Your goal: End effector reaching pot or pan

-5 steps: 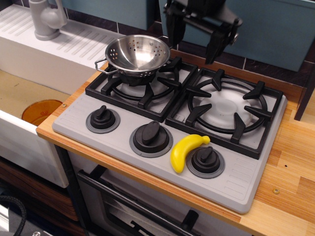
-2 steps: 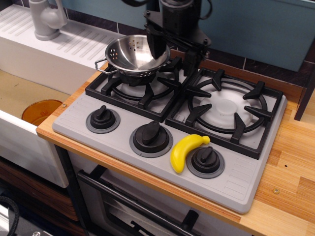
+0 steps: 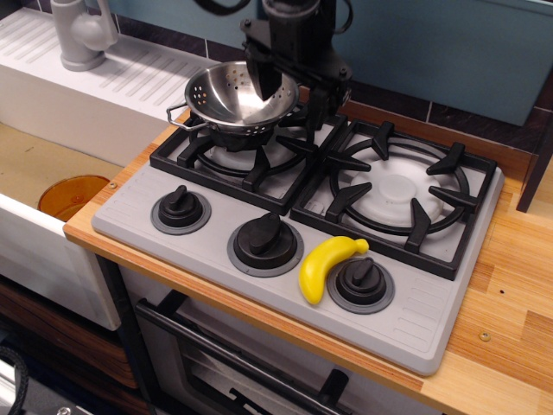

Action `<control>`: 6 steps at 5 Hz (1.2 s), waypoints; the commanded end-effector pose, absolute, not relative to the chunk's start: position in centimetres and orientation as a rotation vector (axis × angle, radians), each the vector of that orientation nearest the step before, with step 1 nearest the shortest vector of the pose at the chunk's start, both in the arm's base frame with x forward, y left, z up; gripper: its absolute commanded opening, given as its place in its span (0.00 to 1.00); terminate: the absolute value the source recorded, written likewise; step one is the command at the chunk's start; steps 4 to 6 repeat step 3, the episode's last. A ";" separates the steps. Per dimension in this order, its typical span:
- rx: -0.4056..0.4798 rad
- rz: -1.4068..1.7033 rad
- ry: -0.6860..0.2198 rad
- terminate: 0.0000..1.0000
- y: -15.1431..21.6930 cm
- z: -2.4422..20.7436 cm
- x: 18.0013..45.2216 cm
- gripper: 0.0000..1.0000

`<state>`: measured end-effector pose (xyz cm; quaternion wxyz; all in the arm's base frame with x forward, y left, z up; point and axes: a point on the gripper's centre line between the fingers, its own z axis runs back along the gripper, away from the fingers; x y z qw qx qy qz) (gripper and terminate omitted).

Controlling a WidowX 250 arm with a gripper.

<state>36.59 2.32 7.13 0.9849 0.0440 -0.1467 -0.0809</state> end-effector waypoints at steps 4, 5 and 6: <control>0.099 -0.116 -0.208 1.00 2.6 6.5 36.8 1.00; 0.099 -0.116 -0.208 1.00 2.6 6.5 36.8 1.00; 0.099 -0.116 -0.208 1.00 2.6 6.5 36.8 1.00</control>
